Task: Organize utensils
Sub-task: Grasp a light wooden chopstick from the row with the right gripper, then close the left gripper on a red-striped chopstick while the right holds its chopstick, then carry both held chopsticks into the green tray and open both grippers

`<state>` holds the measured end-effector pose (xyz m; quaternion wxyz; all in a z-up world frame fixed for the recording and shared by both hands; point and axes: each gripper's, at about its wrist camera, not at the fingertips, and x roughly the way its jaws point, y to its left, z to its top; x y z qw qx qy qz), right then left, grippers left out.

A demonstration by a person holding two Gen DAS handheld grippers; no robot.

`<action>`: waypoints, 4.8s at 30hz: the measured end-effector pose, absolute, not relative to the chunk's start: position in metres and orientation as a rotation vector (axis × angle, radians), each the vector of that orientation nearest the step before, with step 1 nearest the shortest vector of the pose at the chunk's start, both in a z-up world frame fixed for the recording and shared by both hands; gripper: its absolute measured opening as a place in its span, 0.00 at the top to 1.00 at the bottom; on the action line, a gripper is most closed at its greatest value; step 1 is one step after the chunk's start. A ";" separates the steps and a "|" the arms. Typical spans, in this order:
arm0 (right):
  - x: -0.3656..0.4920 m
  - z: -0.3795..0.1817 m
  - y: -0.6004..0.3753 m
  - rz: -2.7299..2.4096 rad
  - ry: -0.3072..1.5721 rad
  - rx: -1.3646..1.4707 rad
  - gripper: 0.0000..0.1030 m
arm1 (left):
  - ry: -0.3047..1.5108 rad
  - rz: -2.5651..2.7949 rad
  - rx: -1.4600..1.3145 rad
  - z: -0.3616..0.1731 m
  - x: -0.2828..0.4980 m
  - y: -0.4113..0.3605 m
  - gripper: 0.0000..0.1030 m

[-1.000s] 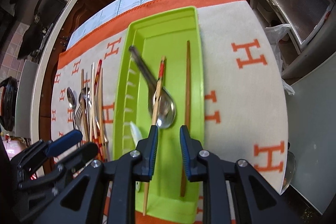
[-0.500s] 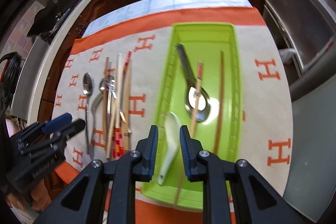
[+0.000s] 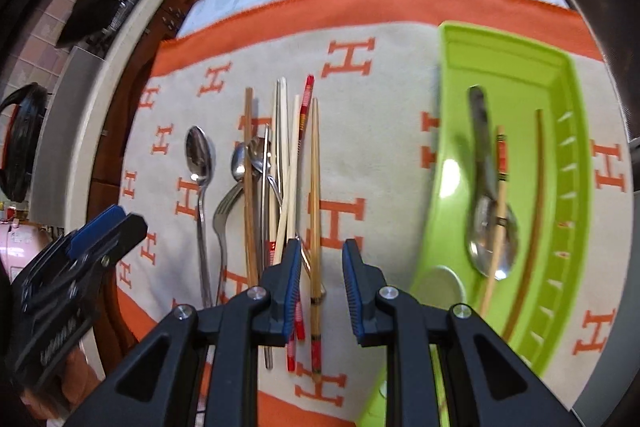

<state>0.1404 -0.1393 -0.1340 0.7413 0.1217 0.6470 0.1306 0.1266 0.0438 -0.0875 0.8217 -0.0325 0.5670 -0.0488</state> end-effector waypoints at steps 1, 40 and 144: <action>0.143 -0.139 -0.136 0.288 1.433 0.265 0.80 | 1.210 -0.105 -0.071 -0.090 0.127 0.043 0.66; 0.114 -0.128 -0.187 0.317 1.319 0.477 0.94 | 1.356 -0.119 0.082 -0.156 0.213 -0.052 0.84; 0.073 -0.145 -0.293 0.156 1.319 0.527 0.85 | 1.422 -0.397 -0.169 -0.165 0.199 -0.207 0.95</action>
